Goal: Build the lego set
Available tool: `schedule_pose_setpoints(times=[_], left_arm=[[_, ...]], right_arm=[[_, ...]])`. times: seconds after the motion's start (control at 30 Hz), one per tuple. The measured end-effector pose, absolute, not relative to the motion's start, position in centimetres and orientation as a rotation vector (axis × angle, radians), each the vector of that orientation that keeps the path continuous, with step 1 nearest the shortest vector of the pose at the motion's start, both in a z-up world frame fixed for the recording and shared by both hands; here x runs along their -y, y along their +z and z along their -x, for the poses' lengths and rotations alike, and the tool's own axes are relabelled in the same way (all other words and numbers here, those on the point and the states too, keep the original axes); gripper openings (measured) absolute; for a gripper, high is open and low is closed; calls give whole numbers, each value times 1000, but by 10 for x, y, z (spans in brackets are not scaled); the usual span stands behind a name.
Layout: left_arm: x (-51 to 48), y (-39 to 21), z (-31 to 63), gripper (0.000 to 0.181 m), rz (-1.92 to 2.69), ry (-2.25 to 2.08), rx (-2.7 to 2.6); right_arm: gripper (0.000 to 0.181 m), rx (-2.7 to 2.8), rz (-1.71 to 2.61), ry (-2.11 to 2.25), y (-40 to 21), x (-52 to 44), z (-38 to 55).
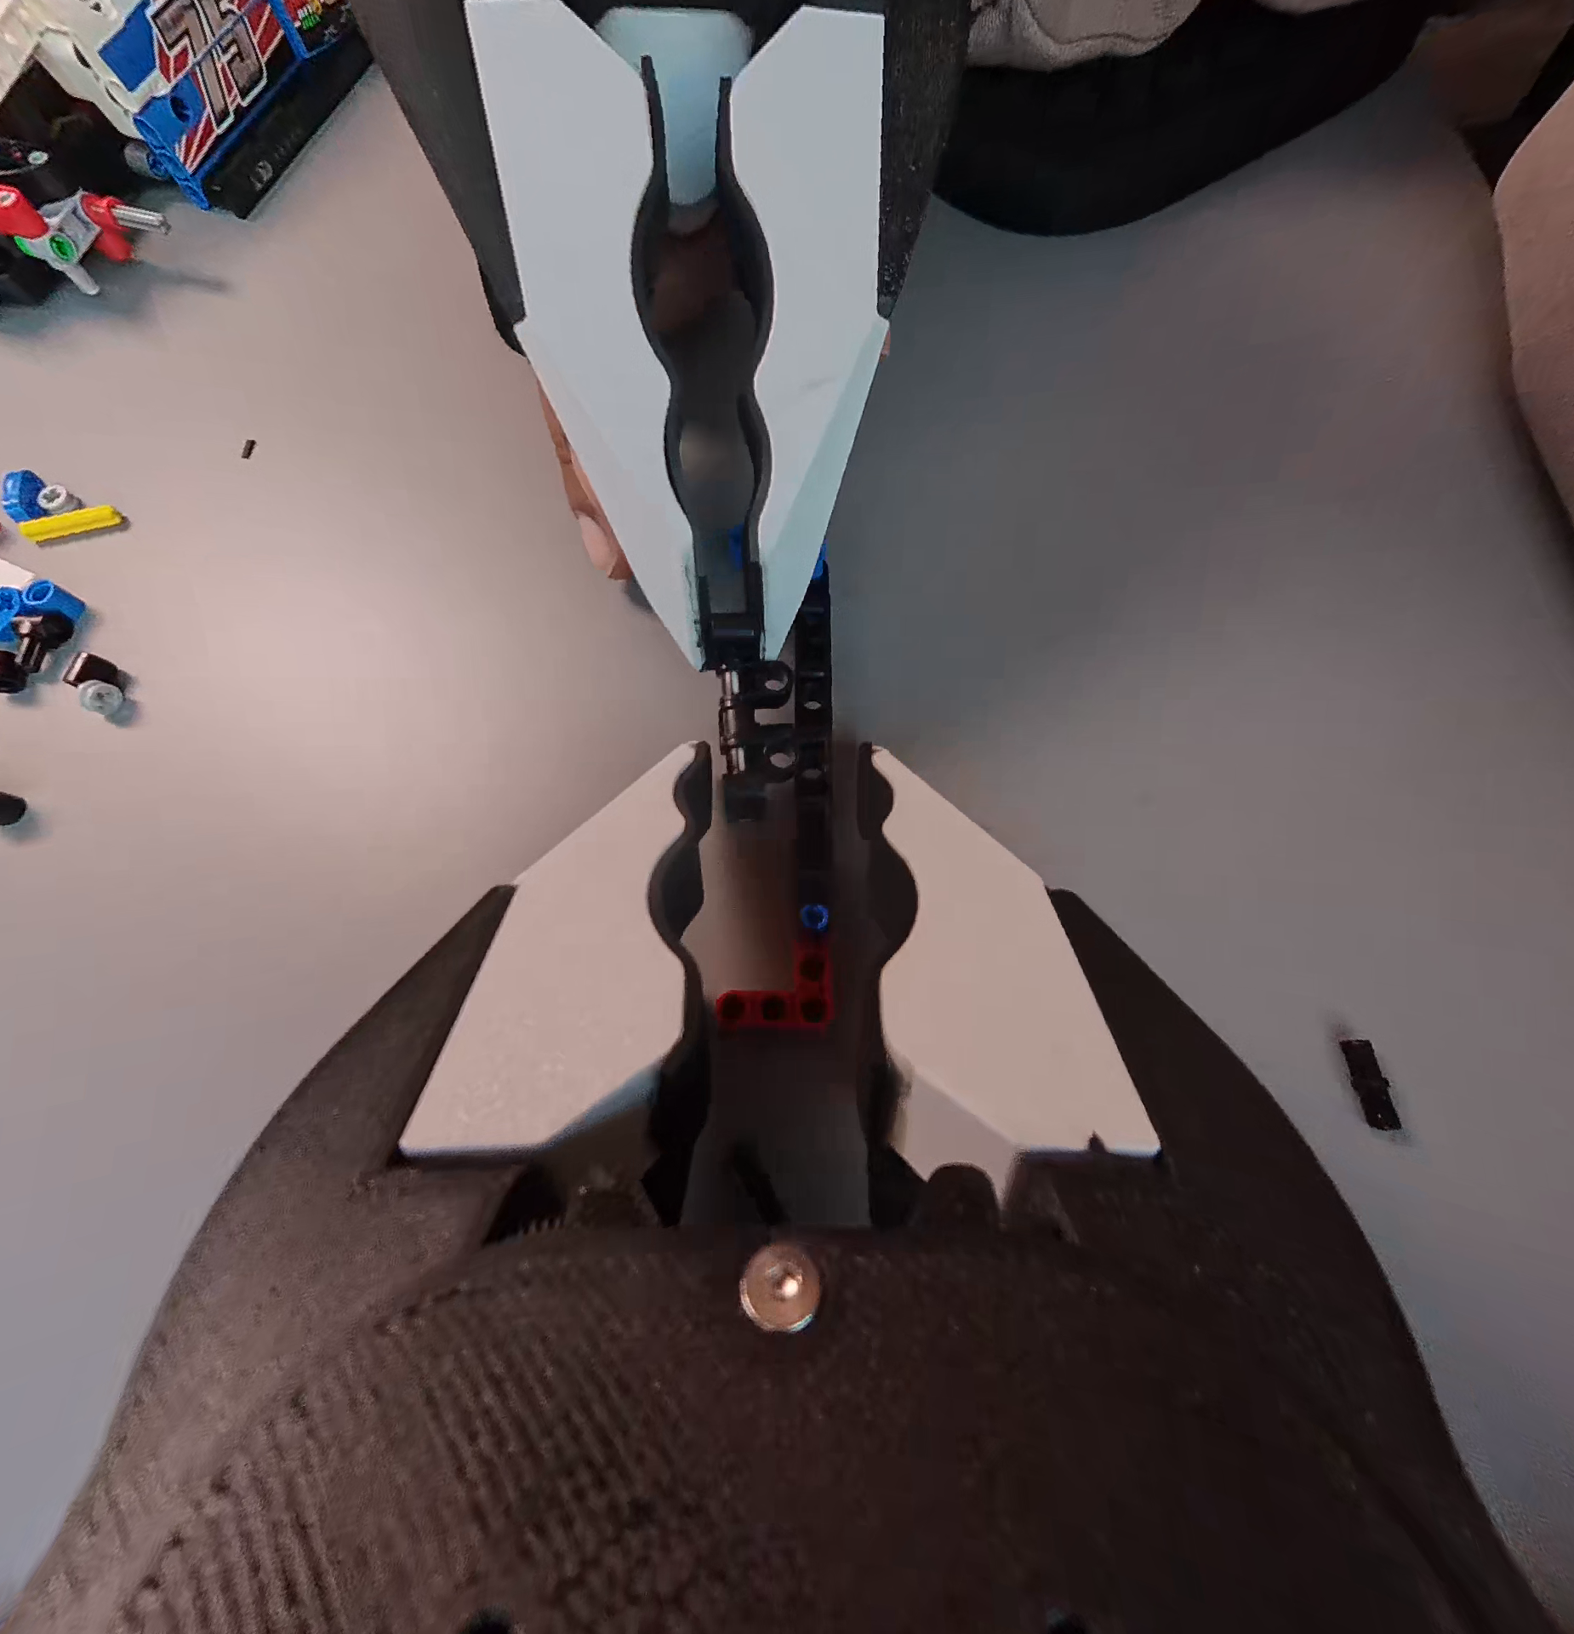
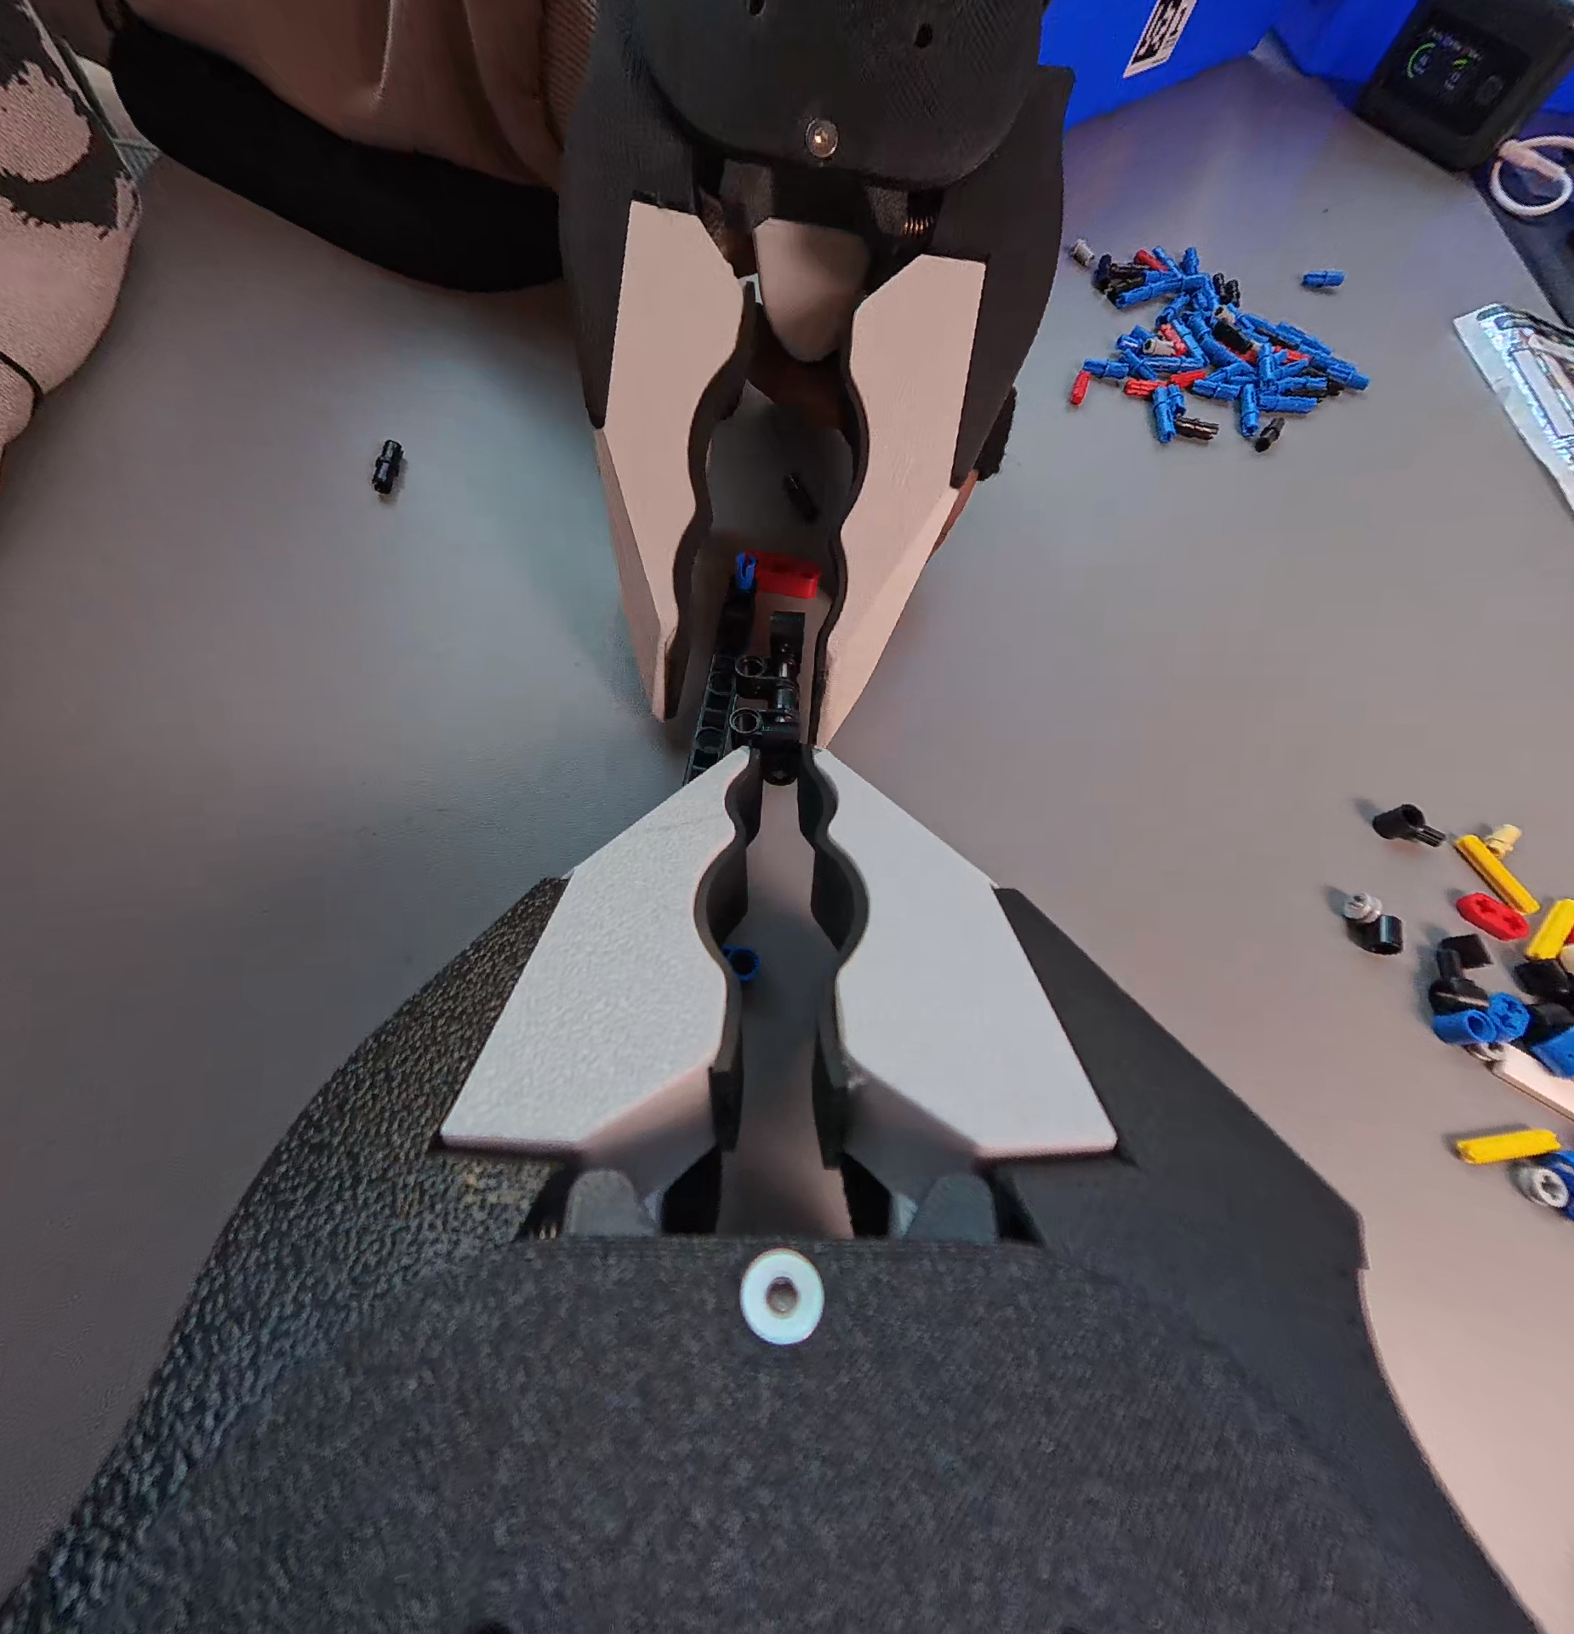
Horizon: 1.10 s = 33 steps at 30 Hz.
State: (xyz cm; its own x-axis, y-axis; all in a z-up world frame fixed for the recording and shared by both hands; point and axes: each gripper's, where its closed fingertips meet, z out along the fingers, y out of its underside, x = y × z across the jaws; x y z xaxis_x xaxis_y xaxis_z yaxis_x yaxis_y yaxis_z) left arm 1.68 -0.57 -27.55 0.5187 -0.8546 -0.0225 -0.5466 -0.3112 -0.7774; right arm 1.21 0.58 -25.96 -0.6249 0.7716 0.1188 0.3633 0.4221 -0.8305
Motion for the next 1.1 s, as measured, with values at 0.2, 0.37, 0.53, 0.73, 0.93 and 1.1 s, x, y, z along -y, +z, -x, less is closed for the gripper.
schedule_pose_setpoints(times=[0.2, 0.37, 0.53, 0.73, 0.93, 1.1], left_arm=[[5, -274, -18, 23, 1990, -507, -1136], [5, -275, -18, 23, 1984, -487, -1142], [6, -275, -19, 22, 1961, -430, -1178], [7, -275, -21, 22, 1944, -445, -1188], [7, -275, -22, 22, 1942, -452, -1191], [9, -275, -22, 22, 1950, -481, -1195]], right_arm=[[6, 2207, 947, 1086, -262, -4, -13], [6, 2228, 944, 1072, -264, -4, -15], [6, 2250, 968, 1059, -264, -3, -16], [13, 2276, 1026, 1044, -263, -1, -18], [53, 2314, 1026, 994, -255, 5, -24], [29, 2363, 965, 829, -274, 10, -18]])
